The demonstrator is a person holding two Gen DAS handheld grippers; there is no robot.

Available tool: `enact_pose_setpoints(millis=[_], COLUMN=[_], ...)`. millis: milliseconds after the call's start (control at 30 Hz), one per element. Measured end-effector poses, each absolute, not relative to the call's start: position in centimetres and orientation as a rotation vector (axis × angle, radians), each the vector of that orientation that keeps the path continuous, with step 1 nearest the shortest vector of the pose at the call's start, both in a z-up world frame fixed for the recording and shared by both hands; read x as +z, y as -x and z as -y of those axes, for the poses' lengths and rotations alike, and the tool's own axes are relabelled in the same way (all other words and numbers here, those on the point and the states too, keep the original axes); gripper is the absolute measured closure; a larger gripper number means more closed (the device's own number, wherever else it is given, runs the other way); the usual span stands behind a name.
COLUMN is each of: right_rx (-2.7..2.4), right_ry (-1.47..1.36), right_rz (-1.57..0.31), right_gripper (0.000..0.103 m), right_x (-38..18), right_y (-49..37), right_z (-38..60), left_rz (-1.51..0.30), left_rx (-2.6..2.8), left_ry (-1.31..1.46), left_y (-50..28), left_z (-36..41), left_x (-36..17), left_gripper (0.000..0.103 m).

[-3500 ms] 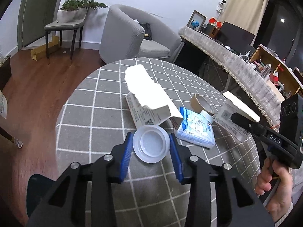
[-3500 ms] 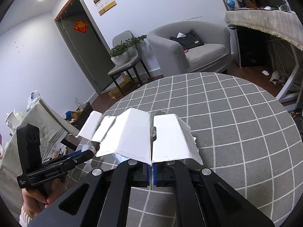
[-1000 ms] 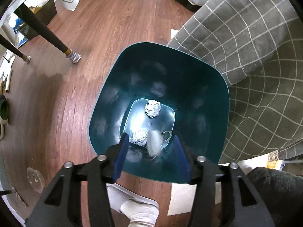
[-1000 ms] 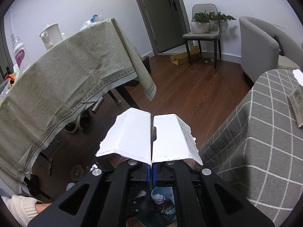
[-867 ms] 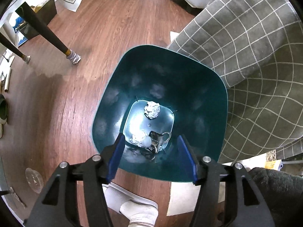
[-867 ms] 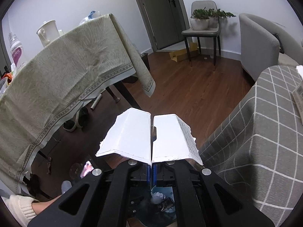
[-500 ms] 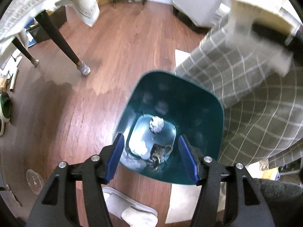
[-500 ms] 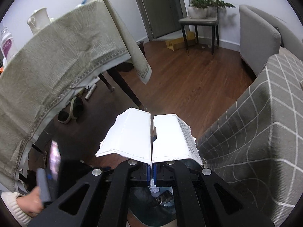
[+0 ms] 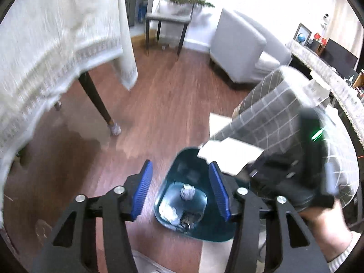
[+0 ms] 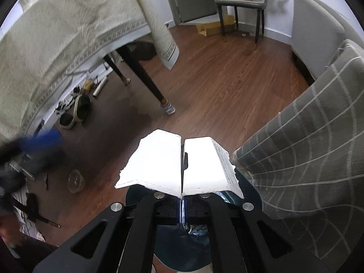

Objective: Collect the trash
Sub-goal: 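Lower the white box into the bin and open the right gripper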

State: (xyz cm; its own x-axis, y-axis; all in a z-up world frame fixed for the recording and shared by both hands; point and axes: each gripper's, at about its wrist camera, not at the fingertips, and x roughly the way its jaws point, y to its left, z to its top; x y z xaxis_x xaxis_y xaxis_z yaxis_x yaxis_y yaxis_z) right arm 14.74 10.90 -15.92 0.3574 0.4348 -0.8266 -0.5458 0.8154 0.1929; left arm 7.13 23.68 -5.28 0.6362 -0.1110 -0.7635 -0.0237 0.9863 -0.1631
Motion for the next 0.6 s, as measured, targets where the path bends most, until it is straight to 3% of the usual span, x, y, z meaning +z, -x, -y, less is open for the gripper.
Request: enact_pose_setpoints(millis=[333,600], right_rx=[0.626,0.617], right_ry=[0.220,0.283], right_rz=[-1.126,-1.204], right_gripper=[0.101,0.101], right_x=[-20.1,-22.8], right_y=[-14.0,-13.3], right_z=[-12.4,-12.5], left_rz=[-0.751,-0.731], left_rx=[-0.092,-0.085], left_ry=[0.151,0.167], left_y=[-6.2,-5.8], left_z=[-22.8,-22.9], left_x=[0.5,1.8], left_gripper=[0.059,0.062])
